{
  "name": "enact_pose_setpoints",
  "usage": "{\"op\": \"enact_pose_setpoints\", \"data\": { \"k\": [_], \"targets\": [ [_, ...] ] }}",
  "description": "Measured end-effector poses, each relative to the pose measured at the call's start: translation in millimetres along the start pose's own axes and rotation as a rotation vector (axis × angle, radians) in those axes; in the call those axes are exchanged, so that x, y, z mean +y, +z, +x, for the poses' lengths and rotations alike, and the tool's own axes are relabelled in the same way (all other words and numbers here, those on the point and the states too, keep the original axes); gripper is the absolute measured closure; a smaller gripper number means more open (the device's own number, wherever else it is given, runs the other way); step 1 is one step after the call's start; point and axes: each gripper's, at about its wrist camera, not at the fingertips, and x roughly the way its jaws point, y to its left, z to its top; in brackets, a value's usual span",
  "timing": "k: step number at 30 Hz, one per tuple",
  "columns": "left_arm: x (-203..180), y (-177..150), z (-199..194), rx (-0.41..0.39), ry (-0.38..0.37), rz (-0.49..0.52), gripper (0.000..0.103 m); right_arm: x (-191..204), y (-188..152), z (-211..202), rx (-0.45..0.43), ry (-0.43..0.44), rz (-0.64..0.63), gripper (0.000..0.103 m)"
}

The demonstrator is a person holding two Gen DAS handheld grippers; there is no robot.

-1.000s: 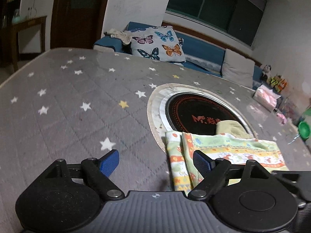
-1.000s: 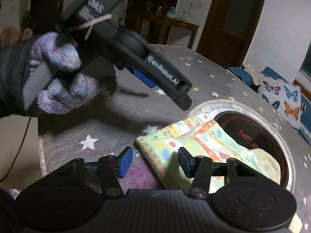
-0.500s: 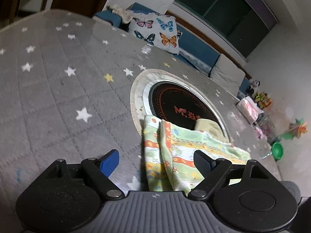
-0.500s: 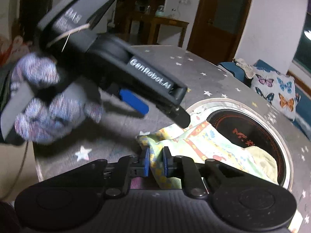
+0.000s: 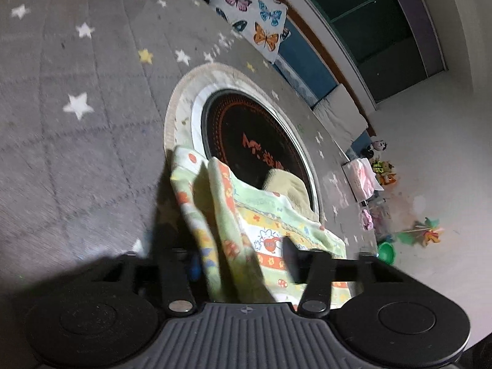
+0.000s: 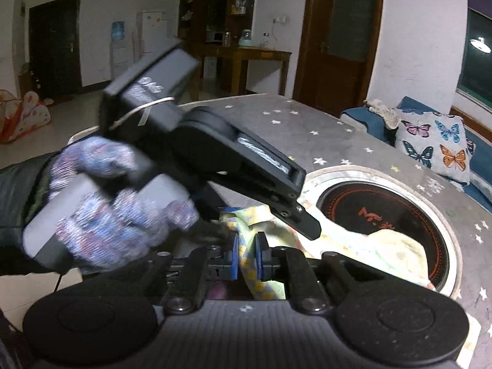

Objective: Fold clothes

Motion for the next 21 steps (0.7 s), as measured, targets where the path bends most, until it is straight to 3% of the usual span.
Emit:
{"op": "enact_pose_setpoints", "data": {
  "k": [1,4,9,15,21],
  "targets": [
    [1,0,3,0.008,0.0,-0.006,0.077,-1,-2,-1,0.001,0.007,0.007,0.092],
    [4,-1,6,0.01,0.016,-0.005,0.086,-8,-8,-8,-0.004,0.021,0.047,0.089],
    [8,-1,7,0.006,0.02,-0.004,0.088,-44,-24,-25,-0.008,-0.043,0.151,0.087],
    [4,-3,7,-0.009,0.036,0.022,0.088,-101,-63,-31,0.039,-0.218,0.321,0.087],
    [-2,-5,7,-0.021,0.06,0.057,0.089,-144,-85,-37,0.058,-0.311,0.449,0.084]
  ]
}}
